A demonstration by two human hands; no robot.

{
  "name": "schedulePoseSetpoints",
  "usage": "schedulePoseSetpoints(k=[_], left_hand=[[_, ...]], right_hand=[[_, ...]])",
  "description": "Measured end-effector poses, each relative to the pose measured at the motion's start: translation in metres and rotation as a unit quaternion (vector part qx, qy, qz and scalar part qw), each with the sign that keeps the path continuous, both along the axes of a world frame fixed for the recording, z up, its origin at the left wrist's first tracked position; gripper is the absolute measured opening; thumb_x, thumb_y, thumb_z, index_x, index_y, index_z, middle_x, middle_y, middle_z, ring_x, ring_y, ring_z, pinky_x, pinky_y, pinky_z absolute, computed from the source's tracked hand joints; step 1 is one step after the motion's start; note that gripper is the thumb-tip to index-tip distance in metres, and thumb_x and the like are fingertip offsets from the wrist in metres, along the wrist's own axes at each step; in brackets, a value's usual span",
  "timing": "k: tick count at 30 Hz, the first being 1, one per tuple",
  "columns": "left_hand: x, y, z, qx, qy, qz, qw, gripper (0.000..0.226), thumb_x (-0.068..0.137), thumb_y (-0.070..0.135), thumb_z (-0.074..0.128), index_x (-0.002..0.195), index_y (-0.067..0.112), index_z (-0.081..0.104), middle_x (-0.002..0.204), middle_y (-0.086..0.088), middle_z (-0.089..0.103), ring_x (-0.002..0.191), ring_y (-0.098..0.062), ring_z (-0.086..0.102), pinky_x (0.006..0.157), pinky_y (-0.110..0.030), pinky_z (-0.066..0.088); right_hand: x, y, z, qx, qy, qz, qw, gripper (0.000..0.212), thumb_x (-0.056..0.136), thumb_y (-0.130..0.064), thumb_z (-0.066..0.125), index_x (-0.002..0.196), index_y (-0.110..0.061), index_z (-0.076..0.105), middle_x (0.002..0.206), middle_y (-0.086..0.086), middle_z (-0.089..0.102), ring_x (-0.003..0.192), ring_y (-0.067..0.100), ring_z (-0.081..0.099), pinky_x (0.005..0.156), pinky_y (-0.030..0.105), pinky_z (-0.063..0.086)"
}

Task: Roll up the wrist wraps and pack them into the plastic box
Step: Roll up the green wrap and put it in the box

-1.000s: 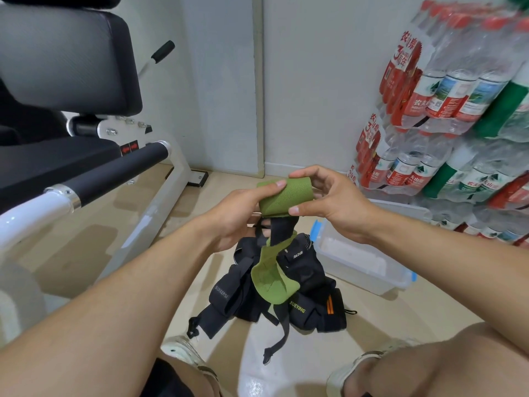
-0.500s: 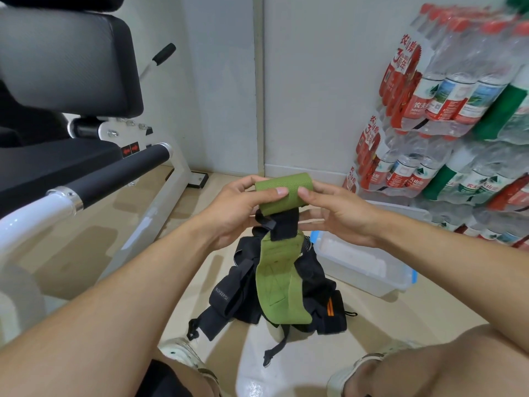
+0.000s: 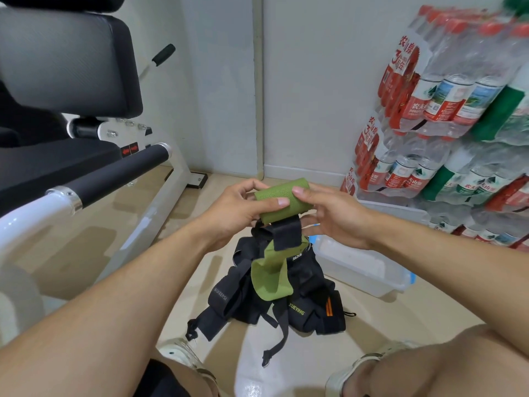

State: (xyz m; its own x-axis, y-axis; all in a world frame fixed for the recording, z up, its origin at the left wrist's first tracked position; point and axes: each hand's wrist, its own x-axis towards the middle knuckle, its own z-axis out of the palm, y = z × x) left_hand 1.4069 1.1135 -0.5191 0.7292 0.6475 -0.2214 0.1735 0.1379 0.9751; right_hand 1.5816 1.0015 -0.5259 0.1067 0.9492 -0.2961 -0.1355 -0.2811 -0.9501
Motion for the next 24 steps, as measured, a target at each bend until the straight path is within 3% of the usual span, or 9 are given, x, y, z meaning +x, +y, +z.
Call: schedulePoseSetpoints(k=[5, 10, 13, 16, 20, 24], left_hand=[[-0.0014, 0.0015, -0.002, 0.026, 0.01, -0.025, 0.999, 0.03, 0.077, 0.013, 0.085, 0.094, 0.014, 0.061, 0.076, 0.003, 0.069, 0.064, -0.011, 0.062, 0.056, -0.021, 0.045], [-0.002, 0.0006, -0.0053, 0.059, 0.025, -0.035, 0.997, 0.034, 0.074, 0.008, 0.087, 0.096, 0.012, 0.062, 0.08, 0.01, 0.07, 0.065, -0.007, 0.064, 0.059, -0.018, 0.05], [-0.002, 0.001, -0.0059, 0.083, 0.028, -0.03, 0.996, 0.039, 0.07, 0.006, 0.09, 0.099, 0.01, 0.064, 0.084, 0.012, 0.071, 0.071, -0.009, 0.067, 0.064, -0.021, 0.053], [-0.0006, -0.0007, -0.0039, 0.104, 0.021, -0.018, 0.994, 0.042, 0.068, 0.003, 0.09, 0.099, 0.006, 0.062, 0.091, 0.009, 0.073, 0.073, -0.009, 0.068, 0.059, -0.02, 0.051], [0.0019, -0.0029, -0.0028, 0.113, 0.001, -0.005, 0.994, 0.042, 0.068, -0.005, 0.089, 0.095, 0.01, 0.061, 0.096, 0.002, 0.07, 0.069, -0.007, 0.066, 0.051, -0.017, 0.046], [0.001, -0.0023, -0.0062, 0.111, 0.014, -0.021, 0.994, 0.044, 0.066, -0.004, 0.09, 0.095, 0.014, 0.062, 0.097, -0.003, 0.069, 0.072, -0.009, 0.066, 0.051, -0.02, 0.048]], right_hand=[[0.0024, -0.0003, 0.0013, -0.005, 0.033, 0.008, 0.999, 0.035, 0.096, -0.03, 0.063, 0.13, -0.02, 0.065, 0.116, 0.006, 0.067, 0.093, 0.026, 0.067, 0.104, 0.052, 0.048], [0.0046, -0.0007, 0.0012, -0.006, 0.058, 0.001, 0.998, 0.028, 0.098, -0.008, 0.058, 0.121, -0.022, 0.068, 0.101, 0.004, 0.069, 0.081, 0.023, 0.07, 0.081, 0.037, 0.058], [0.0036, -0.0009, 0.0004, -0.005, 0.052, -0.009, 0.999, 0.028, 0.096, -0.012, 0.062, 0.122, -0.02, 0.068, 0.102, 0.004, 0.068, 0.08, 0.022, 0.07, 0.093, 0.042, 0.054], [0.0024, -0.0001, 0.001, -0.013, 0.054, -0.019, 0.998, 0.047, 0.09, -0.038, 0.068, 0.13, -0.013, 0.065, 0.114, 0.006, 0.069, 0.097, 0.027, 0.069, 0.114, 0.05, 0.043], [0.0017, 0.0005, 0.0019, -0.047, 0.112, 0.008, 0.993, 0.045, 0.099, -0.039, 0.06, 0.135, -0.014, 0.065, 0.132, 0.019, 0.066, 0.113, 0.036, 0.068, 0.105, 0.047, 0.053], [0.0039, 0.0002, -0.0024, -0.065, 0.125, 0.015, 0.99, 0.042, 0.099, -0.031, 0.061, 0.135, -0.009, 0.065, 0.141, 0.023, 0.059, 0.119, 0.038, 0.066, 0.105, 0.05, 0.052]])
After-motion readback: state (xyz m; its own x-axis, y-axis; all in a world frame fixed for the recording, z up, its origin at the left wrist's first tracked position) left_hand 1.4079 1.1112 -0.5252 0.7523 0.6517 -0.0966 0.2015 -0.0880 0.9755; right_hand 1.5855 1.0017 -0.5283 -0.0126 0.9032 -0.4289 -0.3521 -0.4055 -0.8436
